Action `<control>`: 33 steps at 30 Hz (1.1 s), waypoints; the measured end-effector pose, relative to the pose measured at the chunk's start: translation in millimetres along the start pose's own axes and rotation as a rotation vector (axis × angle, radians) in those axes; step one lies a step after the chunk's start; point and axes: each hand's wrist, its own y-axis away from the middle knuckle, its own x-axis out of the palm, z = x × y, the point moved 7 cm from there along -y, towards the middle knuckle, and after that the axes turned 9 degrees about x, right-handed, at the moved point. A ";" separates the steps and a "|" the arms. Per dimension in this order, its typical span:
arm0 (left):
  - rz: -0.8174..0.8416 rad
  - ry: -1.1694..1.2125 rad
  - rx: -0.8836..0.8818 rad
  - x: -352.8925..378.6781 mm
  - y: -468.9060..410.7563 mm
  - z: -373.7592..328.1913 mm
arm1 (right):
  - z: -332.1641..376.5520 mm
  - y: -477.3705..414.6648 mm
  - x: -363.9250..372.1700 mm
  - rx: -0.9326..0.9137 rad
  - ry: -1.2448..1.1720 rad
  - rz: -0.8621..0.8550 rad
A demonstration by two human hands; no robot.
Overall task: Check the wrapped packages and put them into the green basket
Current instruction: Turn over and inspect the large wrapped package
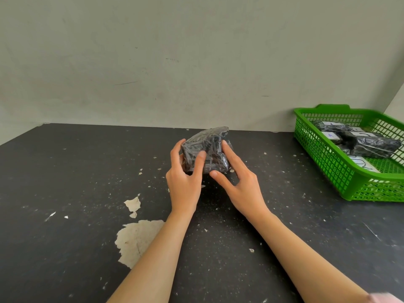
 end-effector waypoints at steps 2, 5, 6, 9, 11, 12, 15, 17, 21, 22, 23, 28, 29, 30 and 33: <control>0.025 -0.009 0.012 1.6 -0.6 -0.1 | 0.0 -0.5 -0.6 0.008 -0.008 -0.006; 0.044 0.002 0.013 4.5 -0.8 0.3 | -2.9 -1.8 -0.5 0.009 -0.024 -0.004; 0.050 0.012 0.011 5.6 -0.5 0.4 | -2.8 -2.2 -0.1 0.006 -0.031 -0.001; 0.074 0.040 -0.003 8.7 -0.5 1.9 | -8.5 -5.6 -0.4 0.044 -0.003 -0.032; 0.137 0.004 0.021 13.0 -0.3 0.2 | -18.5 -7.7 -4.8 0.177 -0.060 -0.058; 0.190 -0.038 0.058 16.3 0.8 -3.0 | -25.2 -8.6 -7.0 0.271 -0.182 -0.050; 0.344 -0.145 0.199 26.4 8.7 -14.4 | -39.4 -7.5 -12.7 0.451 -0.556 -0.045; 0.413 -0.192 0.299 33.5 15.8 -24.6 | -41.7 -6.8 -16.8 0.487 -0.702 -0.053; 0.525 -0.216 0.542 58.1 37.8 -61.8 | -43.7 2.1 -20.8 0.569 -1.050 0.059; 0.520 -0.181 0.558 63.5 41.2 -70.9 | -42.5 3.6 -27.5 0.567 -1.091 0.077; 0.493 -0.136 0.549 67.6 41.6 -79.1 | -39.8 5.1 -36.9 0.556 -1.092 0.077; 0.283 0.055 0.262 86.1 13.7 -112.3 | -10.9 2.8 -110.4 0.451 -0.893 -0.122; 0.282 0.094 0.210 94.8 7.3 -121.6 | -2.5 1.2 -127.4 0.430 -0.854 -0.157; 0.292 0.128 0.174 105.4 1.5 -130.7 | 5.4 0.3 -145.5 0.409 -0.815 -0.186; 0.418 0.250 0.140 147.9 -7.4 -160.1 | 19.2 -2.9 -208.1 0.335 -0.713 -0.295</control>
